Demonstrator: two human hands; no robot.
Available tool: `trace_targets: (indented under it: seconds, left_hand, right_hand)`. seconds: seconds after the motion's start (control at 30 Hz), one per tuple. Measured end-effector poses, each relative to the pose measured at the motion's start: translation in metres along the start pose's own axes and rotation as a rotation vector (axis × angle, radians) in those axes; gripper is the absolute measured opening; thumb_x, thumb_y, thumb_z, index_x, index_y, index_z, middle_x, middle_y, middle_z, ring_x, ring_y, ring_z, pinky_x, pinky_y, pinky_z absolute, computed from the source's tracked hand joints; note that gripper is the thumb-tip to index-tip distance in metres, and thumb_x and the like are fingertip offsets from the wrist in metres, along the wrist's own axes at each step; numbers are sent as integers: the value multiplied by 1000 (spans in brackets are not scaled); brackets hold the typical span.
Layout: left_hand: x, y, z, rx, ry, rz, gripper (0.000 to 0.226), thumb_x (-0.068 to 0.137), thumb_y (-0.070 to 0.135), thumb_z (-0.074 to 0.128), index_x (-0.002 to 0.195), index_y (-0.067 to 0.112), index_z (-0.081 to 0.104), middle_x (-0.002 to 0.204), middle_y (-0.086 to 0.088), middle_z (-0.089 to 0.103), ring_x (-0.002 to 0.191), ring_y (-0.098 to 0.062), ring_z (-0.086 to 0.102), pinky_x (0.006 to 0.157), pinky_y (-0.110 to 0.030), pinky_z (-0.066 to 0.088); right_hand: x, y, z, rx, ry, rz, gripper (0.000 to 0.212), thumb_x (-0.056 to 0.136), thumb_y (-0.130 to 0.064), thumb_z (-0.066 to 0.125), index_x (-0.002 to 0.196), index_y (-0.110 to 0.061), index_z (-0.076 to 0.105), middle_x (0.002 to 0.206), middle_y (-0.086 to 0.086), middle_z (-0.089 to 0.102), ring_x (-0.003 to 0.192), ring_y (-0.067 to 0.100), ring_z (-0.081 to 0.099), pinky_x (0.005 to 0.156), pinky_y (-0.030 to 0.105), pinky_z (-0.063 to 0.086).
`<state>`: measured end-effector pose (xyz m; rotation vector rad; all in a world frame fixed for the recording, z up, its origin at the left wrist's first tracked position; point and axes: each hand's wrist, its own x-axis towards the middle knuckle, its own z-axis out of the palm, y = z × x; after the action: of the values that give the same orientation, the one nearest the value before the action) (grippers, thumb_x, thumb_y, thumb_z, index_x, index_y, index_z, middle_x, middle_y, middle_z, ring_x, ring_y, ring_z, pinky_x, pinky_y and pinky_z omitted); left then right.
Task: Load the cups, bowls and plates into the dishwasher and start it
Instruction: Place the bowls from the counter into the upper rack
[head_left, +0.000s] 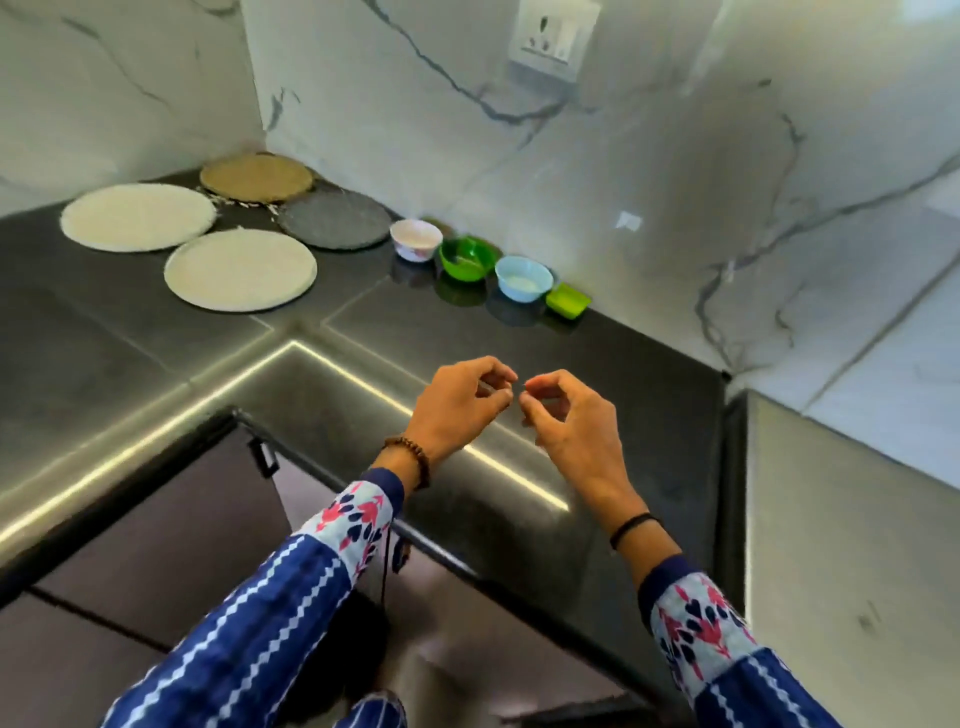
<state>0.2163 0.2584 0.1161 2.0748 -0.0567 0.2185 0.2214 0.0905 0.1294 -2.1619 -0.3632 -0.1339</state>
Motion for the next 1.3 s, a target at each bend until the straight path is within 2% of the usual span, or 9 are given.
trace_targets:
  seconds: [0.1, 0.27, 0.57, 0.67, 0.8, 0.93, 1.07, 1.2, 1.3]
  left_hand:
    - [50, -20, -12, -15, -8, -38, 18, 88, 21, 65, 106, 22, 69, 94, 9, 71, 85, -4, 67, 81, -32, 57]
    - [121, -51, -19, -61, -80, -66, 17, 87, 23, 65, 103, 25, 69, 95, 11, 71, 88, -5, 67, 84, -37, 57]
    - [220, -83, 14, -127, -225, -84, 19, 86, 18, 66, 104, 19, 70, 101, 2, 73, 96, -10, 67, 93, -36, 53]
    - [243, -89, 33, -151, -278, -129, 29, 87, 18, 67, 116, 15, 66, 114, -1, 70, 107, -13, 64, 98, -33, 50]
    - [261, -99, 62, -152, -348, -197, 55, 87, 26, 68, 139, 18, 51, 137, -6, 55, 127, -20, 52, 109, -35, 40]
    - [276, -107, 86, -191, -337, -206, 65, 89, 26, 66, 148, 20, 40, 142, -10, 43, 132, -23, 44, 113, -36, 35]
    - [289, -109, 100, -254, -299, -189, 63, 90, 20, 64, 148, 20, 39, 140, -8, 43, 133, -21, 41, 112, -40, 38]
    - [297, -110, 108, -276, -259, -207, 61, 90, 22, 63, 147, 26, 42, 137, -5, 44, 127, -22, 48, 109, -40, 41]
    - [297, -112, 110, -267, -249, -203, 59, 89, 26, 63, 144, 30, 45, 136, -2, 46, 125, -19, 50, 108, -37, 42]
  right_hand:
    - [51, 3, 17, -21, 2, 24, 10, 94, -18, 68, 104, -18, 69, 93, -5, 72, 81, 2, 69, 74, 18, 57]
    - [117, 20, 38, -35, 27, 138, 8, 93, -20, 68, 100, -23, 69, 89, -6, 73, 78, 8, 72, 70, 28, 61]
    - [195, 57, 43, -49, 122, 337, 9, 93, -19, 69, 102, -21, 69, 92, -3, 73, 75, 8, 73, 70, 29, 62]
    - [215, 78, 37, -79, 156, 417, 10, 92, -23, 70, 102, -24, 69, 94, -5, 72, 84, 10, 72, 79, 36, 62]
    - [238, 111, 32, -61, 256, 601, 18, 91, -30, 70, 106, -21, 67, 98, -2, 71, 94, 16, 69, 92, 40, 56]
    - [258, 144, 32, 48, 395, 764, 34, 91, -42, 68, 112, -16, 63, 101, 2, 71, 99, 23, 68, 97, 44, 54]
    - [276, 160, 32, 197, 459, 778, 23, 95, -41, 65, 101, -19, 67, 96, 3, 73, 90, 18, 71, 95, 40, 56]
    - [294, 164, 33, 183, 434, 774, 33, 94, -35, 67, 117, -12, 69, 97, 4, 72, 88, 16, 69, 86, 34, 58]
    - [298, 166, 35, 146, 436, 790, 33, 93, -28, 69, 121, -11, 70, 94, 4, 71, 82, 14, 67, 79, 30, 58]
